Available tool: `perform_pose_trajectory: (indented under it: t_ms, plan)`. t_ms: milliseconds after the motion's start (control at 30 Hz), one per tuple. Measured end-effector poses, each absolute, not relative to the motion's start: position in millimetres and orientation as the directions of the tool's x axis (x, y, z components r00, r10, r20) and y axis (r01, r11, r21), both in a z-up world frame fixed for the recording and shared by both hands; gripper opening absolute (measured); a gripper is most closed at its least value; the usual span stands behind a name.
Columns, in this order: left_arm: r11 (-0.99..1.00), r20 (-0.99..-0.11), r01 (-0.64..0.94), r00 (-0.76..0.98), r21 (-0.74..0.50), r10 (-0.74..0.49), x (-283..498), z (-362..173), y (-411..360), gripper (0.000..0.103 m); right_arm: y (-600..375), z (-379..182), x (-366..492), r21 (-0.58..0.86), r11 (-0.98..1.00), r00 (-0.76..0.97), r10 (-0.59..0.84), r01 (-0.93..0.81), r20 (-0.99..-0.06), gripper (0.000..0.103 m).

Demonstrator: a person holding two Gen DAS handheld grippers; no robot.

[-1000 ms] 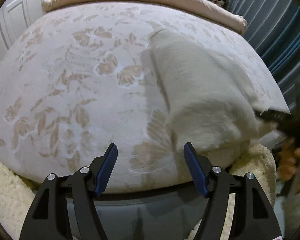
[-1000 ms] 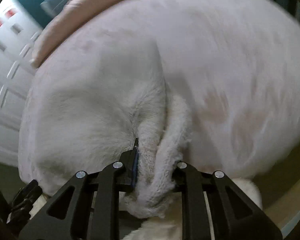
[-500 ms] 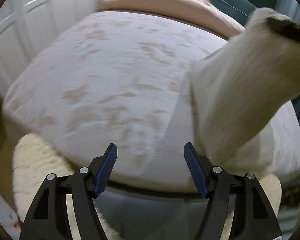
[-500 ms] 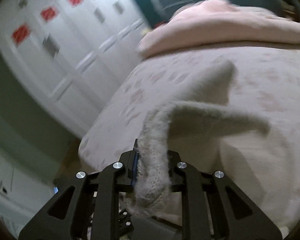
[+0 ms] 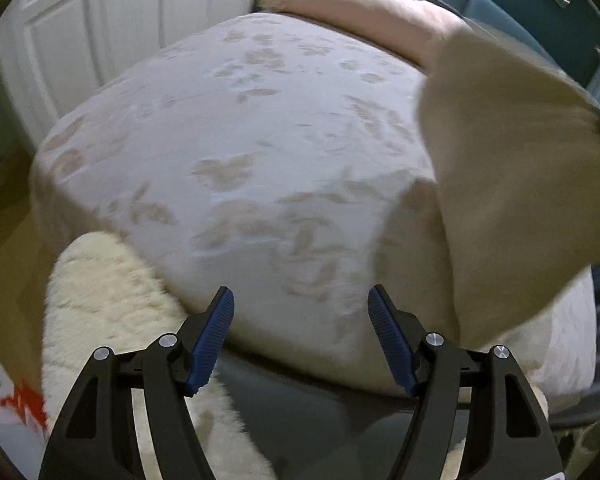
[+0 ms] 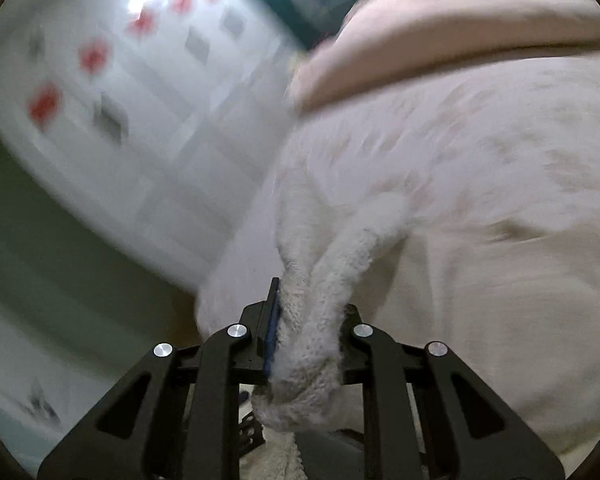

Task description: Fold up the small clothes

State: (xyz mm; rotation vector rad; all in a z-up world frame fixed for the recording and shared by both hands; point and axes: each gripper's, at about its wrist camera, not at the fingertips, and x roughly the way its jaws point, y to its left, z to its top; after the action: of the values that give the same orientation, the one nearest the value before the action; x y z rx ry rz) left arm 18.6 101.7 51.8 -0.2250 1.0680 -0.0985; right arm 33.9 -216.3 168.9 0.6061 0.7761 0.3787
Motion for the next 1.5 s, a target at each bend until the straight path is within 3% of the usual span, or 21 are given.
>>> perform_pose_trajectory:
  t_ms: [33,133,200,267,367,500,667,767,933,1133,1367,1500]
  plan:
    - [0.972,-0.853,-0.006,0.480,-0.237,-0.205,20.8,53.2,92.5,0.068,-253.5,168.3,17.2,0.633,0.773,0.704,0.469,-0.036,-0.533,0.017]
    - [0.960,-0.838,0.091,0.471,-0.265,-0.276,29.4,56.7,55.6,0.067,-342.9,112.5,-20.6,0.489,0.837,0.664,0.220,0.248,-0.714,0.017]
    - [0.950,-0.832,0.153,0.458,-0.274,-0.314,34.0,56.5,26.3,0.068,-385.3,38.7,-32.7,0.412,0.801,0.511,0.158,0.434,-0.845,0.017]
    - [0.933,-0.826,0.217,0.438,-0.286,-0.355,37.3,57.8,-7.9,0.067,-403.4,-5.5,-48.3,0.396,0.763,0.461,0.146,0.511,-0.876,0.017]
    - [0.908,-0.821,0.311,0.413,-0.280,-0.394,39.4,62.3,-54.0,0.068,-405.4,-8.6,-58.2,0.485,0.715,0.526,0.192,0.503,-0.829,0.018]
    - [0.893,-0.825,0.380,0.404,-0.242,-0.396,40.2,58.4,-101.7,0.068,-392.0,2.1,-55.8,0.432,0.769,0.518,0.156,0.471,-0.841,0.019]
    - [0.910,-0.902,0.396,0.337,-0.126,-0.271,50.5,16.2,-134.0,0.068,-407.5,5.8,-68.1,0.421,0.753,0.527,0.118,0.505,-0.842,0.032]
    - [0.914,-0.904,0.394,0.349,-0.096,-0.246,48.0,11.1,-132.2,0.070,-408.3,32.8,-86.8,0.368,0.770,0.559,0.019,0.521,-0.829,0.032]
    - [0.913,-0.900,0.405,0.378,-0.049,-0.216,45.3,10.5,-134.9,0.074,-375.9,65.0,-82.9,0.406,0.821,0.633,0.072,0.402,-0.771,0.032]
    - [0.913,-0.904,0.407,0.374,-0.044,-0.210,43.6,9.3,-135.6,0.074,-337.2,-6.8,-38.9,0.232,0.902,0.441,0.052,0.365,-0.896,0.029]
    - [0.916,-0.908,0.400,0.369,-0.040,-0.201,39.3,7.4,-134.0,0.074,-320.8,34.8,-45.4,0.166,0.928,0.495,-0.022,0.333,-0.869,0.032]
    - [0.915,-0.911,0.401,0.362,-0.038,-0.196,36.1,5.6,-134.1,0.076,-320.8,-9.6,-43.3,0.138,0.930,0.405,-0.012,0.340,-0.914,0.031]
